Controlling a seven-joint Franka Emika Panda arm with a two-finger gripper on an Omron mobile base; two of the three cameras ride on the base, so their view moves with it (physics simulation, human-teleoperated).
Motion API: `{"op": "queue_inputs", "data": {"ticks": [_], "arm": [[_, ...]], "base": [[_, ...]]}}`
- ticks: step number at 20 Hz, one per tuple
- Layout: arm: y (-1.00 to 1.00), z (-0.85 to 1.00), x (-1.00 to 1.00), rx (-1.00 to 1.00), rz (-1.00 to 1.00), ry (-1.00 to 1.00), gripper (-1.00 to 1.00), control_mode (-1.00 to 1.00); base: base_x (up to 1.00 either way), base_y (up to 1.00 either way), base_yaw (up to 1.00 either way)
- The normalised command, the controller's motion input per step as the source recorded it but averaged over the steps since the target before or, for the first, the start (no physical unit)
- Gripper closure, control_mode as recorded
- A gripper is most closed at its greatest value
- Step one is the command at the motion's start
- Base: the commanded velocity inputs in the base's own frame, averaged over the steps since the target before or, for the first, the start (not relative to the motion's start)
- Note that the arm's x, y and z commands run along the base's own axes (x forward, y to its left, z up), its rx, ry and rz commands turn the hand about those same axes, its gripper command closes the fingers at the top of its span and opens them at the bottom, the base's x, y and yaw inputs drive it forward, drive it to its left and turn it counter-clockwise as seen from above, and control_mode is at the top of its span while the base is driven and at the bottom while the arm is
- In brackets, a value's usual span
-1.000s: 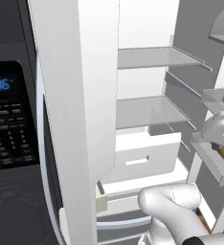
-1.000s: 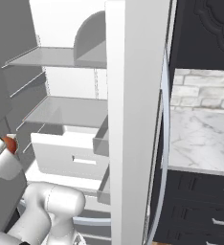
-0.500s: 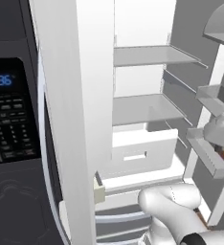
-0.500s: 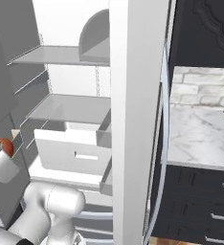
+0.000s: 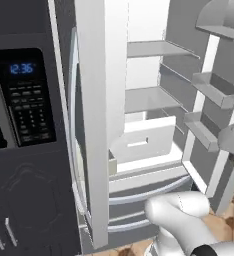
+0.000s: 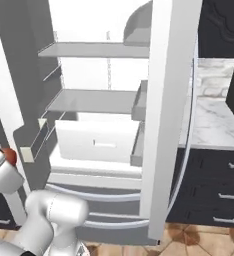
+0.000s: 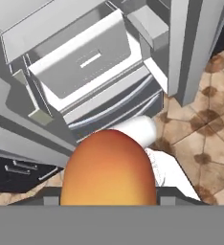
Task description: Place the cold items (mango and lime) from the fridge in one tupperware on the dining counter. Place the warm items (hot dog and kebab skewer) in the stove area in another tupperware.
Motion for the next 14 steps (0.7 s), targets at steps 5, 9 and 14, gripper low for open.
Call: {"op": "queue_inputs", "data": {"ticks": [5, 9, 14], "arm": [[0.0, 0.0, 0.0, 0.0, 0.0, 0.0, 1.0, 1.0], [0.0, 0.0, 0.0, 0.0, 0.0, 0.0, 1.0, 1.0], [0.0, 0.0, 0.0, 0.0, 0.0, 0.0, 1.0, 1.0]], "base": [[-0.47, 0.52, -0.59], [-0.44, 0.45, -0.78], [-0.47, 0.6, -0.91]]}}
